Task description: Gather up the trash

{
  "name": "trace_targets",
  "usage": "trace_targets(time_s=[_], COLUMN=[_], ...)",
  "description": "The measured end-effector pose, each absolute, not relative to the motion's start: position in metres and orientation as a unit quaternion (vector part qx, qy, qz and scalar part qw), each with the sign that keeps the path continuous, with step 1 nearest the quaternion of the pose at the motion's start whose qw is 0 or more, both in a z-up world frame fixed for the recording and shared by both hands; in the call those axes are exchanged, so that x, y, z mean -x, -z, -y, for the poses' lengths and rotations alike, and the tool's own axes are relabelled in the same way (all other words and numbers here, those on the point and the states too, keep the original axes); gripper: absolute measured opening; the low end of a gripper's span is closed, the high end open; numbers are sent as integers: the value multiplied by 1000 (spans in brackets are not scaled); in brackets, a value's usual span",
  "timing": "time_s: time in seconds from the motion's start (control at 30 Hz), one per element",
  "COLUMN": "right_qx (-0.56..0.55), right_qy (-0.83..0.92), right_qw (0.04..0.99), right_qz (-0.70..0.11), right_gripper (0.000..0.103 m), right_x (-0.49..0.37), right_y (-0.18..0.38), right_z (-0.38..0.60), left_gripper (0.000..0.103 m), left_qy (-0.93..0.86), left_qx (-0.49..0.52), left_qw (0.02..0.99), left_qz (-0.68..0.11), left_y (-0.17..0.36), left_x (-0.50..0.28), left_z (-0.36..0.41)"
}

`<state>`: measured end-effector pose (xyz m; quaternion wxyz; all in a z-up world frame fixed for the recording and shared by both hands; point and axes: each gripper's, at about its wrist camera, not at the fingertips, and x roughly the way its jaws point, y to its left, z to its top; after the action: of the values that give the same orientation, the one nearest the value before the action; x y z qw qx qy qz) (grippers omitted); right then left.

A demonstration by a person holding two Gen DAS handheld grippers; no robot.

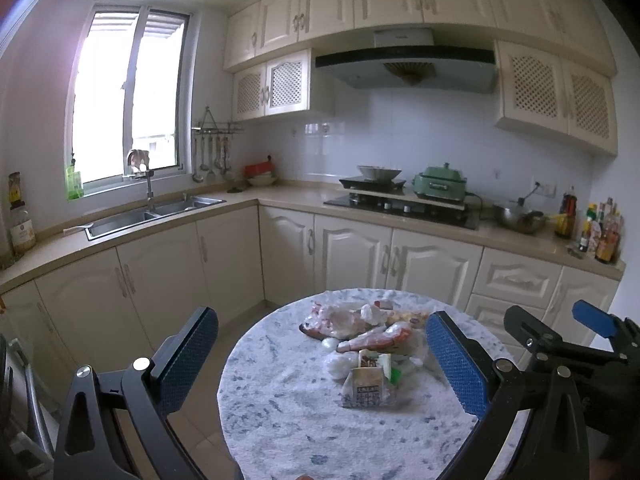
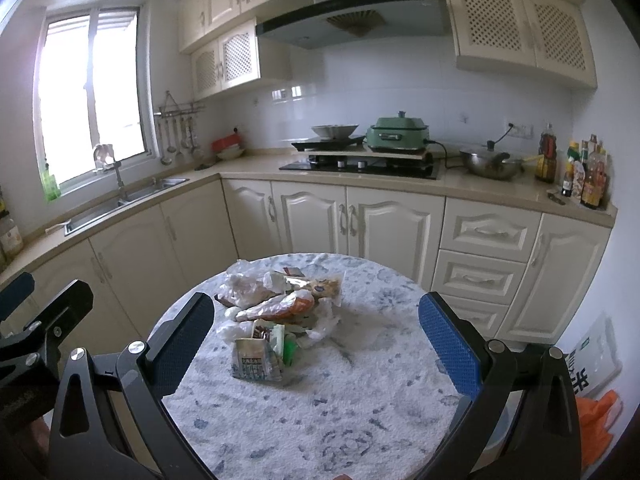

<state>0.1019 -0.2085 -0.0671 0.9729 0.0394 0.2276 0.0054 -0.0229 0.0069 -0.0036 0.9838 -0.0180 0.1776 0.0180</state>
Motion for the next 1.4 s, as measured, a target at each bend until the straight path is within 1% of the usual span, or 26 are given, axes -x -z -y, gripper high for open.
trace_targets(time_s=[0.37,0.8,1.0,1.17,1.4], right_qx=[-34,-33,-24,-23,-14], right_qy=[1,-13,-25,-42,-76], right_qw=[971,956,943,926,895], right_qz=[-237,-291,-330,-376,-439], right_gripper=[103,103,103,103,103], right_x=[-114,-156,-185,-213,-241], right_y=[71,107,137,174,229], right_z=[208,201,193,186,169], left_gripper=[102,102,102,102,102], left_qy=[-5,-6,-20,-28,-52], left_qx=[19,24,23,17,10], left_qw=[983,973,963,954,934], left_qz=[-184,-229,-266,-297,-352], left_y=[10,30,49,68,109], left_x=[10,-41,-77,-106,-139], left_z=[-8,-18,-26,-30,-43])
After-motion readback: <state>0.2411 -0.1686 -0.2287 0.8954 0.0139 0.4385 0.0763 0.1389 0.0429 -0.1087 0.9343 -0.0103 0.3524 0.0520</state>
